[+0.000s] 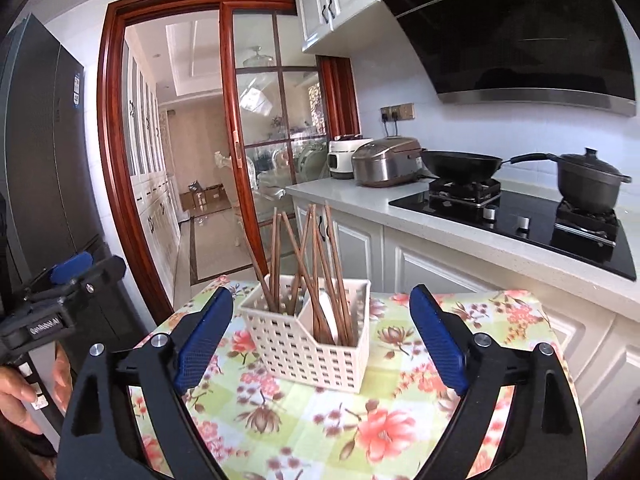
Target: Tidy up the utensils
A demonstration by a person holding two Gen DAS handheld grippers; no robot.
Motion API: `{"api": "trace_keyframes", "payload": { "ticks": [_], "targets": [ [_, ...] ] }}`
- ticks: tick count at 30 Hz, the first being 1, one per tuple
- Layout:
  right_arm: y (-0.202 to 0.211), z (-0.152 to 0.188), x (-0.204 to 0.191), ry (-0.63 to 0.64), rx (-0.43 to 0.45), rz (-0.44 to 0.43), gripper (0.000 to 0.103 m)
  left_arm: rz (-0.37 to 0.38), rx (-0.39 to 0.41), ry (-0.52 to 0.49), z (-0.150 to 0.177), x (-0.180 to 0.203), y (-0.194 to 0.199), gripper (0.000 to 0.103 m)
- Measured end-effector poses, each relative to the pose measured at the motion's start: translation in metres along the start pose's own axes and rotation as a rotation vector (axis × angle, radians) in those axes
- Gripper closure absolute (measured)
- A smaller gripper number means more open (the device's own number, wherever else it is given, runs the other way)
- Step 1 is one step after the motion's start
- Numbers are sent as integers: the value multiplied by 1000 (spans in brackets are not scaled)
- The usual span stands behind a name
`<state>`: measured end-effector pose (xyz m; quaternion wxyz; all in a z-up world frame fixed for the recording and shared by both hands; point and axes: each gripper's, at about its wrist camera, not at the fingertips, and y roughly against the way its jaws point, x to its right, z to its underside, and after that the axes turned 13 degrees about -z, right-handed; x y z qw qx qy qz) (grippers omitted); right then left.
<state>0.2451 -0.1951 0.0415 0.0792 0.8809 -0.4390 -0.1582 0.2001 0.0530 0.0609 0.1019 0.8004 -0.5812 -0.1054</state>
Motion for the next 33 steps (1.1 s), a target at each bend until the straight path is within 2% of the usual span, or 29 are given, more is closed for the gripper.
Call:
{"api": "trace_keyframes", "payload": {
  "ticks": [4, 11, 18, 33],
  "targets": [
    [20, 20, 2, -54, 1, -20, 18, 39, 6, -25, 20, 4, 16, 5],
    [29, 39, -3, -22, -47, 6, 18, 122, -10, -48, 42, 15, 29, 5],
    [34, 45, -4, -2, -68, 8, 18, 128, -50, -50, 52, 16, 25, 5],
    [28, 49, -21, 39, -93, -21, 18, 156, -64, -73, 55, 24, 27, 5]
  ]
}}
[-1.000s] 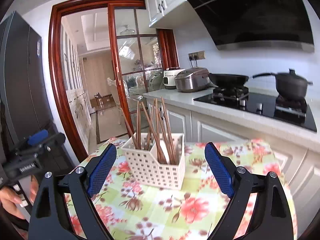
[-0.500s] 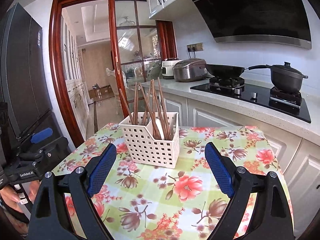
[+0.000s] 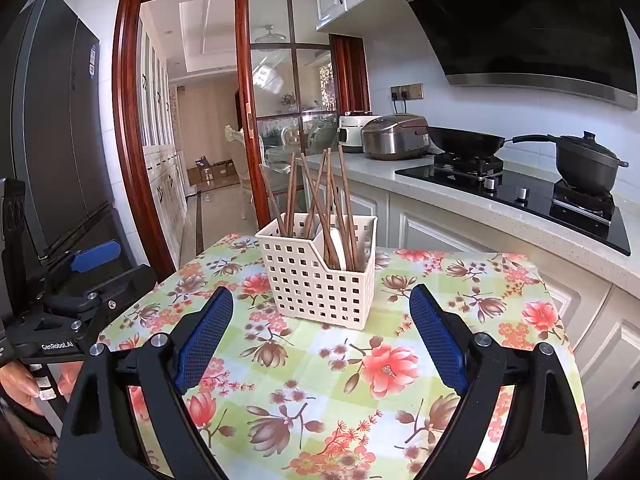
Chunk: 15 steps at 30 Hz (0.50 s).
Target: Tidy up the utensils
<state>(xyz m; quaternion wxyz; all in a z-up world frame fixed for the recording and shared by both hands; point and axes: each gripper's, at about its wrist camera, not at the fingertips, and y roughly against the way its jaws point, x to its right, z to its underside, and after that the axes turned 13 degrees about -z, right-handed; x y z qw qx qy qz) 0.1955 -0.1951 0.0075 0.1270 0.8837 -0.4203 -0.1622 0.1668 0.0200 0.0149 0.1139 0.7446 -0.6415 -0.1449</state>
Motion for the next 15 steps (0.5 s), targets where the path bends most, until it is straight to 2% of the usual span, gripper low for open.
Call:
{"api": "trace_keyframes", "payload": {
  "ticks": [15],
  "targets": [
    [-2, 3, -3, 8, -5, -3, 18, -9, -8, 22, 1, -4, 1, 5]
  ]
}}
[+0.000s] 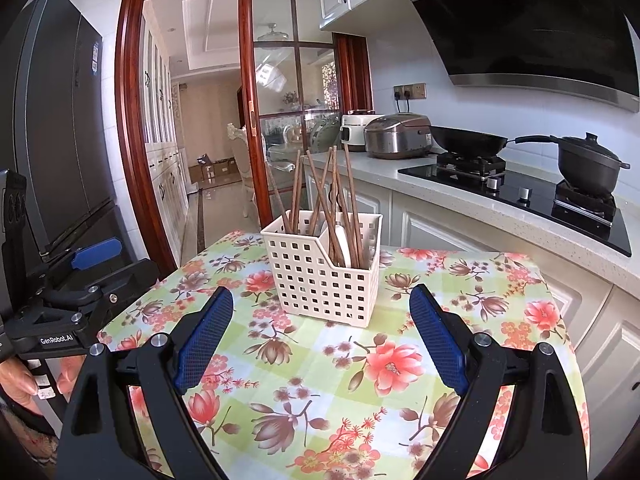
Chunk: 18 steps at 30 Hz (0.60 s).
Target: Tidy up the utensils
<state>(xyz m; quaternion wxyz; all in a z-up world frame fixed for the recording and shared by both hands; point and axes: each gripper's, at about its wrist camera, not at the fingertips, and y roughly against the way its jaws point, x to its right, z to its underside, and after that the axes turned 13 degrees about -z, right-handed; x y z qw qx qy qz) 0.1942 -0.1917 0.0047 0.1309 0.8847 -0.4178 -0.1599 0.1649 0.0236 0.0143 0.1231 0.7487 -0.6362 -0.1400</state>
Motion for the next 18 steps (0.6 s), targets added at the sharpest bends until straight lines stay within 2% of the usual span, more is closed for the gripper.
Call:
{"api": "trace_keyframes", "payload": {
  "ticks": [18],
  "targets": [
    [1, 0, 0, -2, 2, -2, 18, 6, -2, -6, 1, 2, 1, 5]
  ]
}}
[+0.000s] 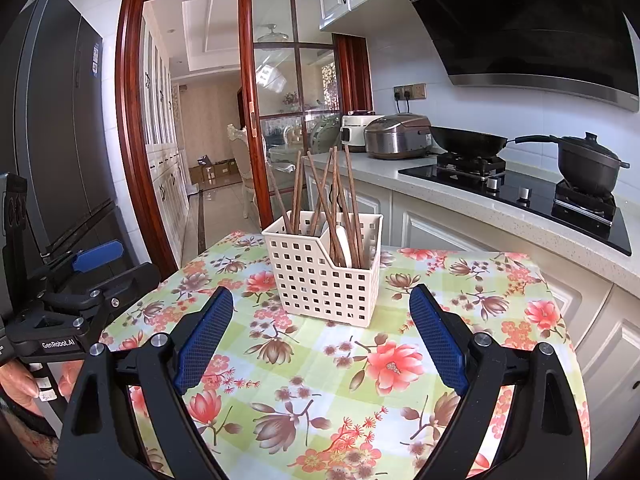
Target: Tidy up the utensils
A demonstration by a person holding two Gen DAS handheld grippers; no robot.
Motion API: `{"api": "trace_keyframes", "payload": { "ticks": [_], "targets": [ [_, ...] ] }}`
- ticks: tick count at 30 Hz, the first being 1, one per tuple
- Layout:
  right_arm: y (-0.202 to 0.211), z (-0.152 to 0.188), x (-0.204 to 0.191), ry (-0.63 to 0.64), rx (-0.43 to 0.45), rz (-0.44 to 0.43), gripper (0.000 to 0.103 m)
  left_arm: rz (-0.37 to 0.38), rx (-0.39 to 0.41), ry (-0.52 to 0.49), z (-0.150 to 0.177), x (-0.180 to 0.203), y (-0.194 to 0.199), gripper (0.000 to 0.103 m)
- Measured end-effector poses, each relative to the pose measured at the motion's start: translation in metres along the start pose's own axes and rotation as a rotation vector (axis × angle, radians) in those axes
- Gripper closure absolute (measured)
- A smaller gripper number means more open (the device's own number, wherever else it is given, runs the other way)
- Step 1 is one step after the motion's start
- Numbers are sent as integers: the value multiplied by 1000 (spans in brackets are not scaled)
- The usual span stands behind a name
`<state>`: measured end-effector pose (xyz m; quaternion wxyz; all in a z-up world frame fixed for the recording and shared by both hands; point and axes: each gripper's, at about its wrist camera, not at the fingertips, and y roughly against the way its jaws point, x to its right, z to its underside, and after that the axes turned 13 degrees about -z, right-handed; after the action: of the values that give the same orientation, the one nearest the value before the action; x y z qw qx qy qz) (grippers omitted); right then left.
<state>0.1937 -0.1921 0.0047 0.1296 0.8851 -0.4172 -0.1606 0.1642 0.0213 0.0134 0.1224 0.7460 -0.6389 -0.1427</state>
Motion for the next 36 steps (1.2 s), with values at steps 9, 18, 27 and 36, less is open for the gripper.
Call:
{"api": "trace_keyframes", "payload": {
  "ticks": [9, 18, 27, 36],
  "targets": [
    [1, 0, -1, 1, 1, 0, 18, 1, 0, 2, 1, 0, 1, 5],
    [2, 1, -1, 1, 2, 0, 18, -3, 0, 1, 0, 0, 1, 5],
    [2, 0, -1, 2, 3, 0, 18, 1, 1, -2, 0, 1, 2, 5],
    [2, -2, -2, 2, 4, -2, 18, 6, 0, -2, -1, 1, 3, 5]
  ]
}}
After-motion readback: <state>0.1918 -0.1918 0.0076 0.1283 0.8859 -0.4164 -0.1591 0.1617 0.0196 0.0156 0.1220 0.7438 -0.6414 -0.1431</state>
